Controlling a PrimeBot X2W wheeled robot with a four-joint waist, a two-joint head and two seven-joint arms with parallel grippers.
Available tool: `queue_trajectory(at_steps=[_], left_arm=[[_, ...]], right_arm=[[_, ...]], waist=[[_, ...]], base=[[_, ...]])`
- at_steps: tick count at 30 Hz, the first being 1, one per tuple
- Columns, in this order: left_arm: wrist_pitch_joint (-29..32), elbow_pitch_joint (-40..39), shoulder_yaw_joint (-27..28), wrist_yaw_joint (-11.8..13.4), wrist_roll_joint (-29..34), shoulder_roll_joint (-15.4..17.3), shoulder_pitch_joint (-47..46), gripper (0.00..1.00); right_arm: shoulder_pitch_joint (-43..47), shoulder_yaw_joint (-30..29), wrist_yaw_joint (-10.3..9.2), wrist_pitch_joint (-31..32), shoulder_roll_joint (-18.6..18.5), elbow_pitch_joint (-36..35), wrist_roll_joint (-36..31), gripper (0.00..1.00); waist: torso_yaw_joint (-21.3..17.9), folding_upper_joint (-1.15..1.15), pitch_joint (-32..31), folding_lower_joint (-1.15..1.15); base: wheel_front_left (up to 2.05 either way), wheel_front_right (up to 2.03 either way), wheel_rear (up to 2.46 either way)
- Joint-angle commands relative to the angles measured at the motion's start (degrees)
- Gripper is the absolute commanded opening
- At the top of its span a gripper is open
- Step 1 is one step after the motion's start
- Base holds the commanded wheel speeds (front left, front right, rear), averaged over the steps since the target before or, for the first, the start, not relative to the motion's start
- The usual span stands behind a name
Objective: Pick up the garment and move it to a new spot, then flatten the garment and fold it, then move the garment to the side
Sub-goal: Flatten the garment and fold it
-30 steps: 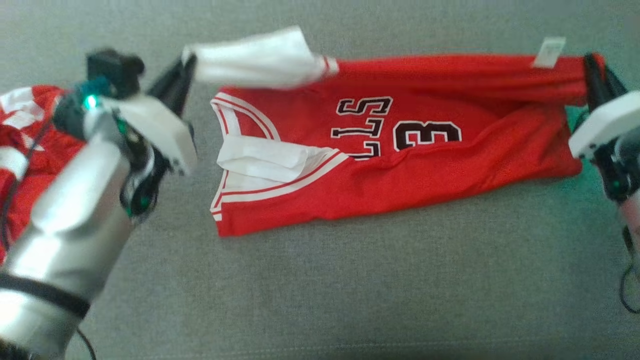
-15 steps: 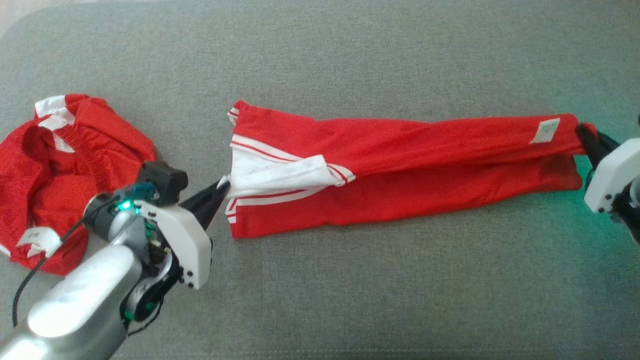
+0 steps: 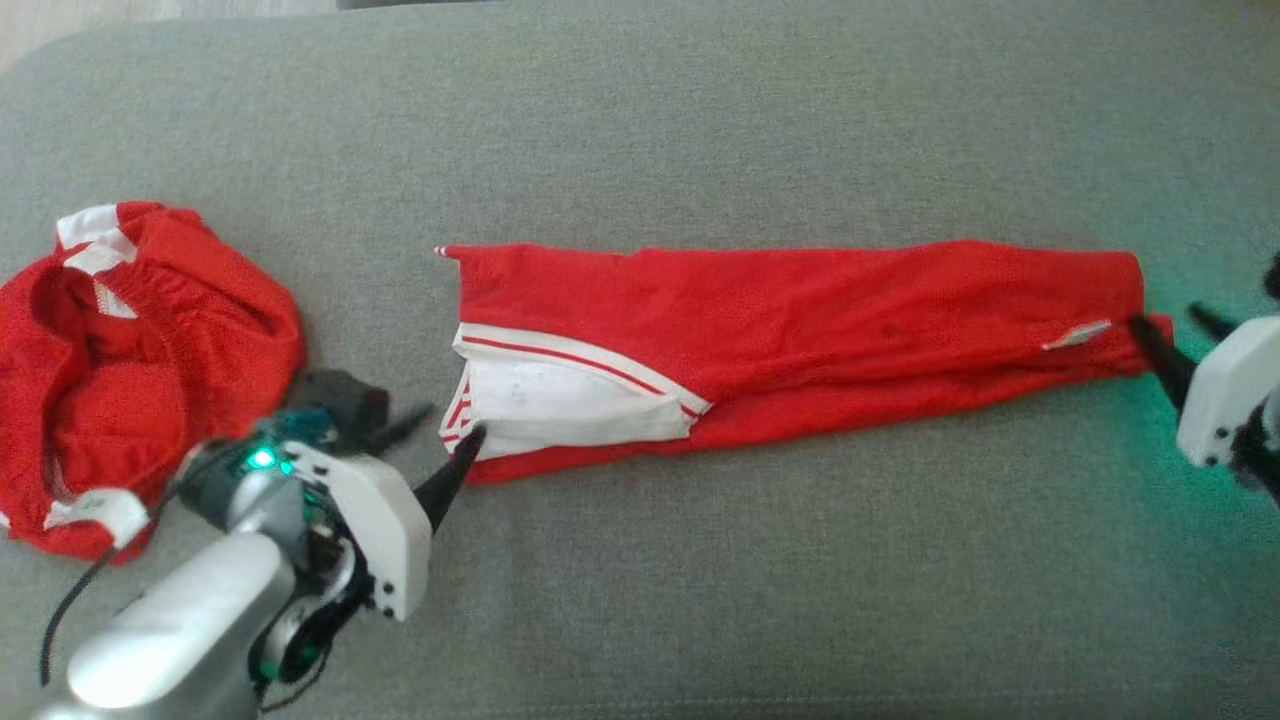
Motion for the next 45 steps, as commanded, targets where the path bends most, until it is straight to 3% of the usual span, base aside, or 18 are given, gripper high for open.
queue_trajectory(at_steps=[1, 11, 15, 22, 27, 32, 37, 45], left_arm=[[-1.5, -1.0, 3.5, 0.9, 0.6, 2.0, -2.3, 1.00], [-16.1, 1.2, 12.1, 7.1, -0.9, -2.3, -2.4, 1.00], [-21.2, 0.8, 17.0, 7.5, -2.9, -5.8, -0.4, 1.00], [-22.0, -4.1, 27.0, 7.9, 6.2, -12.2, 5.8, 1.00], [-22.0, -8.3, 35.4, 4.4, 14.5, -19.7, 13.2, 1.00], [-22.0, -10.1, 42.6, -0.2, 19.6, -25.7, 16.9, 1.00], [-22.0, -8.7, 46.3, -4.8, 23.4, -28.1, 16.9, 1.00], [-22.0, -5.8, 48.4, -9.7, 24.6, -30.6, 15.5, 1.00]], right_arm=[[-0.3, -1.2, 0.37, -1.7, -1.2, -1.1, -0.5, 1.00], [-0.4, -10.0, 0.37, -15.7, 6.0, -4.8, -3.1, 1.00], [1.5, -14.1, 0.37, -22.6, 10.3, -7.0, -5.7, 1.00], [6.8, -18.5, 0.37, -28.7, 15.6, -10.7, -13.3, 1.00], [11.0, -22.4, 0.37, -29.9, 20.0, -14.1, -19.4, 1.00], [12.8, -24.0, 0.37, -30.1, 21.9, -15.9, -24.5, 1.00], [12.2, -27.8, 0.37, -29.1, 23.7, -13.9, -24.8, 1.00], [8.0, -36.2, 0.37, -23.4, 26.5, -3.2, -21.4, 1.00]], waist=[[-0.1, 0.00, -0.1, 0.00], [-0.6, 0.00, -3.0, 0.00], [-0.6, 0.00, -4.5, 0.00], [-0.4, 0.00, -5.9, 0.00], [-0.4, 0.00, -6.2, 0.00], [-0.6, 0.00, -5.4, 0.00], [-0.6, 0.00, -3.7, 0.00], [-0.3, 0.00, -0.3, 0.00]], base=[[0.00, 0.00, 0.00], [0.00, 0.00, 0.00], [0.00, 0.00, 0.00], [0.00, 0.00, 0.00], [0.00, 0.00, 0.00], [0.00, 0.00, 0.00], [0.00, 0.00, 0.00], [0.00, 0.00, 0.00]])
